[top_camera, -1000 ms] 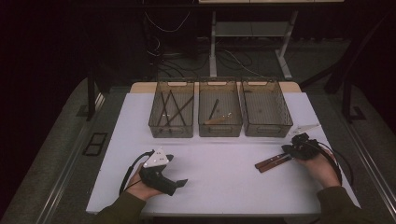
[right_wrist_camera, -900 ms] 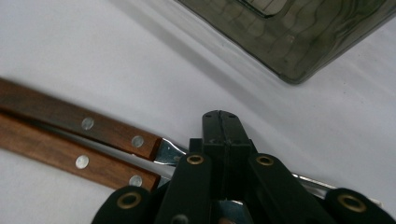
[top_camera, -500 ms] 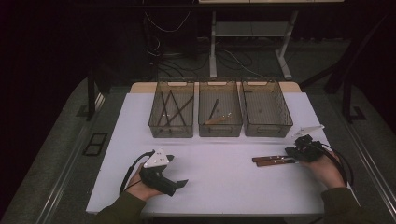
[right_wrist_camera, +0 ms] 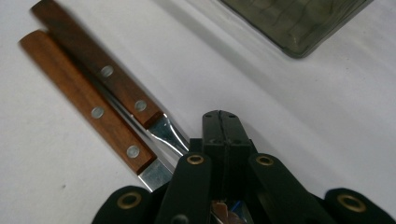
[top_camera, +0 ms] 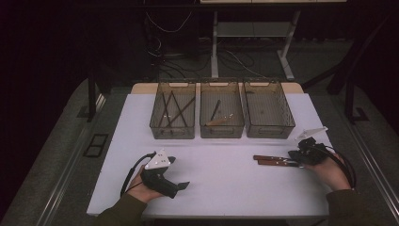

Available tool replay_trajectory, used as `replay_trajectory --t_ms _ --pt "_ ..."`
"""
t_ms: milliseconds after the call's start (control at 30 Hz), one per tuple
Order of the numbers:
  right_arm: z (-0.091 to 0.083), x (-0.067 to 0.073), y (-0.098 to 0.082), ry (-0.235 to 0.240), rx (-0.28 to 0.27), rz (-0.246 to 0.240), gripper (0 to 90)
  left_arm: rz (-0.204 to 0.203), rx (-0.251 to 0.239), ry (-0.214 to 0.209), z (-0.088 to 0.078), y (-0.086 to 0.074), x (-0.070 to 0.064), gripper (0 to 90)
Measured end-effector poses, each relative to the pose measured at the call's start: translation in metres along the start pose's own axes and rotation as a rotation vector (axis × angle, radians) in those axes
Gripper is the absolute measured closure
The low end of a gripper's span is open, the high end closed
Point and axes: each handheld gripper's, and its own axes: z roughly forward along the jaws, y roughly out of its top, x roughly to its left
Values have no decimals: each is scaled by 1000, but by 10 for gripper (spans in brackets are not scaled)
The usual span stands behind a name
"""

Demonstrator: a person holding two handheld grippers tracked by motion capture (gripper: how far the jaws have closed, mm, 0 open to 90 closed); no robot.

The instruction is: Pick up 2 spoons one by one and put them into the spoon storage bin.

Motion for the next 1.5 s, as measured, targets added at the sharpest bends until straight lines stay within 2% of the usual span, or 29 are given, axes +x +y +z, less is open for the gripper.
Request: replay_trajectory --t_ms 400,933,1067,1167,1267,1333,1400,1500 --pt "-7 6 -10 25 3 -23 900 -1 0 -4 0 0 0 0" --pt "-18 28 -21 84 24 -71 900 3 3 -10 0 0 -1 0" --pt "-19 31 -22 86 26 -91 900 4 3 -10 1 0 -1 0" --pt "-21 31 -22 94 11 -76 895 7 2 -10 0 0 -1 0" --pt "-29 30 -18 98 -27 -57 771 5 2 -10 0 0 -1 0" --pt "-34 32 -14 99 -13 -35 636 5 4 -11 1 0 -1 0" --pt "-36 35 -10 97 -5 -40 600 5 4 -10 1 0 -1 0" --pt "-36 42 -3 116 27 -66 591 8 4 -9 1 0 -1 0"
